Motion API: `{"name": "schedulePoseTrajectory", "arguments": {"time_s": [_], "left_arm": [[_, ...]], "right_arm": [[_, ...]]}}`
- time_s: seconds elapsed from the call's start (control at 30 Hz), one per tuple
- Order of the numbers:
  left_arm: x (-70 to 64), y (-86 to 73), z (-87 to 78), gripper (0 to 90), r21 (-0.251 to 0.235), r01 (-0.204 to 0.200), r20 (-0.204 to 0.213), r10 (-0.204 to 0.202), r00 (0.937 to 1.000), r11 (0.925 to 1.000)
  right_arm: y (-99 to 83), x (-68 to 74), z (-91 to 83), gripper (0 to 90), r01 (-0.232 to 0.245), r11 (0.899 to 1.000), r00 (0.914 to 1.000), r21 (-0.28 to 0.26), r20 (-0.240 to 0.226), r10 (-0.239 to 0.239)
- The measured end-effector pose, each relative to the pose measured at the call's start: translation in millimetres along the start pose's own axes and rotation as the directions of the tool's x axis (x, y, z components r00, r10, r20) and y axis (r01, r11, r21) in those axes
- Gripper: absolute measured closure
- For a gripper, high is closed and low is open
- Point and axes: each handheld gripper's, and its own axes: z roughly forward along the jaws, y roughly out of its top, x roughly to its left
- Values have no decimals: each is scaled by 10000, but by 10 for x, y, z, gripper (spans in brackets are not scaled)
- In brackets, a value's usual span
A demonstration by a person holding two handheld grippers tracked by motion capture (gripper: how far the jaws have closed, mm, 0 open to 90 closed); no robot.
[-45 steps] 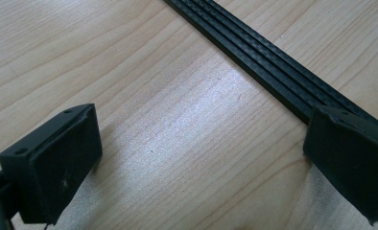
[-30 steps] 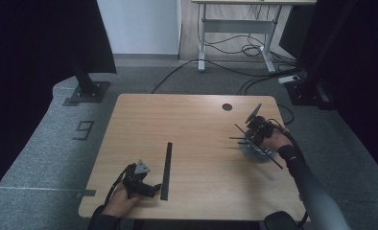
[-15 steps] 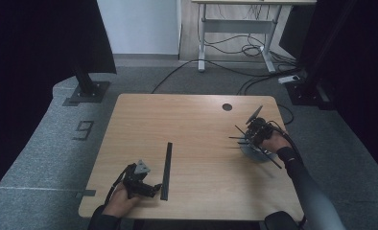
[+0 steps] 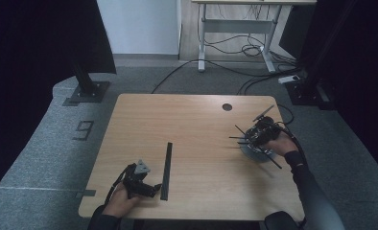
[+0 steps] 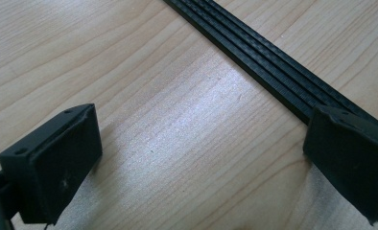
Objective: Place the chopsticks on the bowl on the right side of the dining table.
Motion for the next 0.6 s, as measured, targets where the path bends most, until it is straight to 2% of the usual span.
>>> {"name": "schedulePoseTrajectory", "arguments": {"time_s": [0.1, 0.3, 0.37, 0.47, 0.5, 0.6], "left_arm": [[0, 0, 2, 0, -25, 9, -3, -9, 10000, 10000], [-1, 0, 1, 0, -23, 8, -4, -8, 10000, 10000], [-1, 0, 2, 0, -24, 9, -4, -9, 10000, 10000], [-1, 0, 2, 0, -24, 10, -4, -10, 10000, 10000], [0, 0, 2, 0, -25, 7, -2, -7, 10000, 10000], [-1, -1, 2, 0, -38, 10, -5, -10, 10000, 10000]], "right_arm": [[-71, -8, -53, 447, -146, 9983, 9998, -556, 128, 153], [-206, -6, -143, 297, -286, 9879, 9942, -1525, 977, 438], [-255, -19, -146, 250, -547, 9787, 9936, -1978, 866, 730], [-322, -9, -123, 133, -811, 9637, 9892, -2544, 982, 1092], [-343, -6, -113, 125, -945, 9582, 9880, -2700, 926, 1235], [-409, -10, -90, 50, -1345, 9341, 9835, -3307, 709, 1667]]}}
